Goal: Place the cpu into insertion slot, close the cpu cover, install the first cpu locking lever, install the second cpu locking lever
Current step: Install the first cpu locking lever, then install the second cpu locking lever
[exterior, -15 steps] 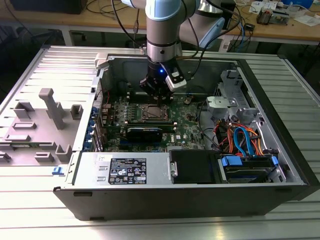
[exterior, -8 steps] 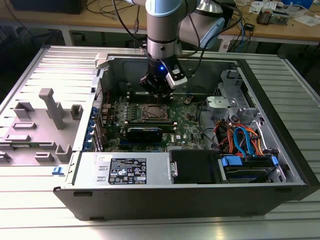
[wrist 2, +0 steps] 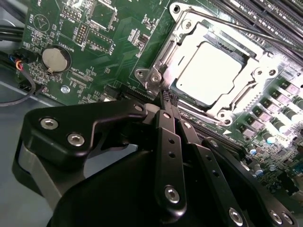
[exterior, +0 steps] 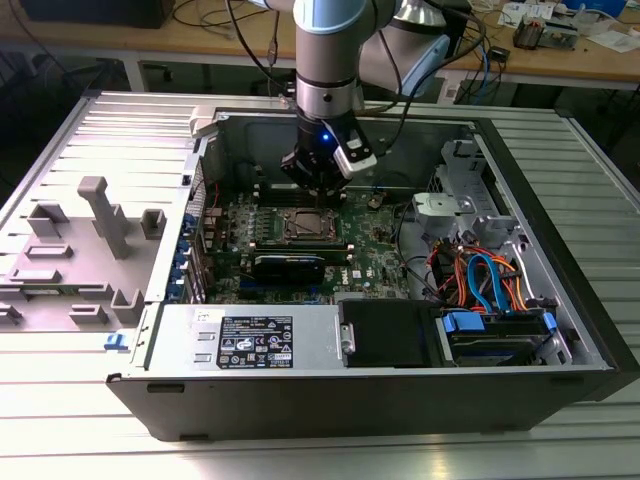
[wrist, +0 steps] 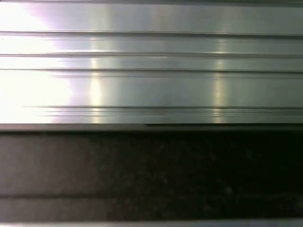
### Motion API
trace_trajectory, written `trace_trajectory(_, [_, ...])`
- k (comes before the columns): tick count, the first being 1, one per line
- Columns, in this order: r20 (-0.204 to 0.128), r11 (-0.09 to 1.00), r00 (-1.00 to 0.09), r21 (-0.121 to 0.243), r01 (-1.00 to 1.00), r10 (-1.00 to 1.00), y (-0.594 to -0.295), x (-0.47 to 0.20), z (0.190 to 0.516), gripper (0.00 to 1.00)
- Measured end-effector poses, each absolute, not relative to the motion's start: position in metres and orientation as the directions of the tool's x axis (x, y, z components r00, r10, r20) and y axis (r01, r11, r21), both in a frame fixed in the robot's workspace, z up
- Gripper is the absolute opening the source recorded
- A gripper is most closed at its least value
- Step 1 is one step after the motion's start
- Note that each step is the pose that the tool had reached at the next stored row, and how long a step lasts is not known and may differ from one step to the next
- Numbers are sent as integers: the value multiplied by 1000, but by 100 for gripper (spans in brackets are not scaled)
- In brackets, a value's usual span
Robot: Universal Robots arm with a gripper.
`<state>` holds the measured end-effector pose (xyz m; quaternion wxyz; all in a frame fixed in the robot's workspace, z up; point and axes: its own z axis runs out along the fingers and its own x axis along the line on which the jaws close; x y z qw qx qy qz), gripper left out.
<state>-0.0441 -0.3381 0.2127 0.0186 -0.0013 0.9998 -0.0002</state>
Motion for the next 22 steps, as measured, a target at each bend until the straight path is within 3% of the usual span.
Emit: trace_trajectory(22, [-33, 1000, -999, 0, -2, -2, -346, -43, 213, 11])
